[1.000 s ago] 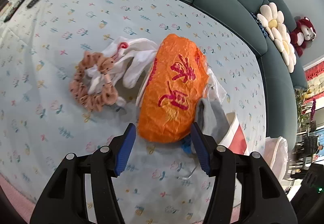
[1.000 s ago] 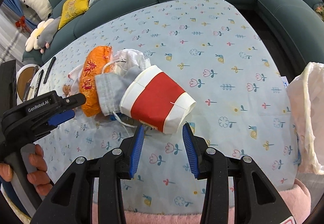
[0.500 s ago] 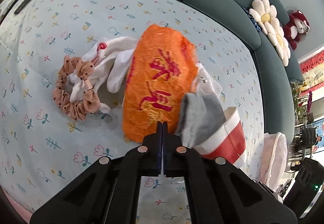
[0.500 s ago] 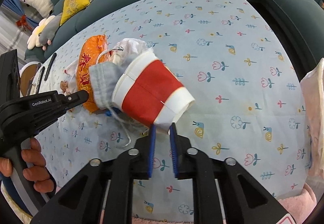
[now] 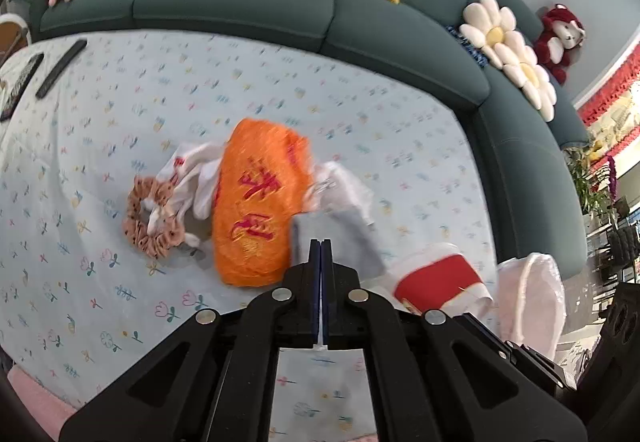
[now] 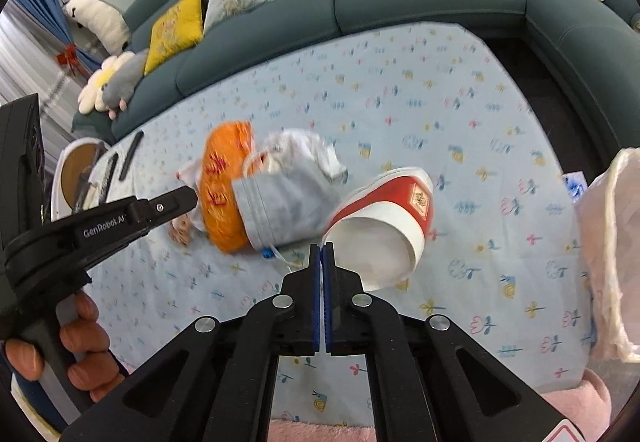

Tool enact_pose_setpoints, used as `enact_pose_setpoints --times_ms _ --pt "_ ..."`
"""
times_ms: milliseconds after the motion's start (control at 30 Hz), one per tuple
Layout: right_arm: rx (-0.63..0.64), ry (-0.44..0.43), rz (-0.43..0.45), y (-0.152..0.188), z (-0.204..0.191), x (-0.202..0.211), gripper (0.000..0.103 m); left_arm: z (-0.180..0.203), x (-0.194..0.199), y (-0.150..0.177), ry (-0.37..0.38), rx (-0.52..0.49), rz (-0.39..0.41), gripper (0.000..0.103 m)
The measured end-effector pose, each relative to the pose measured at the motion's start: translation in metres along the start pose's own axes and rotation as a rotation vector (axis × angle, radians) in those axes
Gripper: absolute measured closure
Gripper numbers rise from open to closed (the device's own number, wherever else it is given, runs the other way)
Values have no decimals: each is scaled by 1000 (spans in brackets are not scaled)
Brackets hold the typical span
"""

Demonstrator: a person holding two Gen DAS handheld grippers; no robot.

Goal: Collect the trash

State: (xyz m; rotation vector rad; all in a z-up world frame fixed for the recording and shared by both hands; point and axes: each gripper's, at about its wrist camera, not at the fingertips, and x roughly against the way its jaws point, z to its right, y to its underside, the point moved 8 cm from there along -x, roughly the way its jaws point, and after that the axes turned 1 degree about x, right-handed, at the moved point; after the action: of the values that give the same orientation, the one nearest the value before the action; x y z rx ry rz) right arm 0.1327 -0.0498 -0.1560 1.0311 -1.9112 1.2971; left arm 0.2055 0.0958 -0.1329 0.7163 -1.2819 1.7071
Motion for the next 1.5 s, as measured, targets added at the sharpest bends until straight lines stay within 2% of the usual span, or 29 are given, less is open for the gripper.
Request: enact_pose_setpoints --times_ms 233,467,733,900,1033,1100,1167,1233,1367,1500 --pt "-12 -14 99 -19 8 48 101 50 37 -5 37 -72 57 103" --pt "-32 -4 205 -34 35 103 101 119 65 1 91 -169 101 103" --pt "-87 31 288 -35 83 153 101 196 79 22 148 -280 114 103" --pt "-118 57 305 -29 107 167 101 214 73 36 160 -288 93 103" --pt "-121 62 285 -23 112 157 101 193 59 40 132 -236 66 102" --pt "-115 60 268 -19 110 148 101 166 47 40 91 -189 42 95" --pt "-108 53 248 -16 105 137 101 134 35 40 51 -132 17 68" --pt "-102 40 222 -15 96 120 101 101 25 38 16 -78 5 58" --pt "-86 20 175 -13 77 91 101 41 4 37 -21 13 -45 54" --pt "-78 4 128 -11 61 60 101 5 -18 41 -31 75 -100 52"
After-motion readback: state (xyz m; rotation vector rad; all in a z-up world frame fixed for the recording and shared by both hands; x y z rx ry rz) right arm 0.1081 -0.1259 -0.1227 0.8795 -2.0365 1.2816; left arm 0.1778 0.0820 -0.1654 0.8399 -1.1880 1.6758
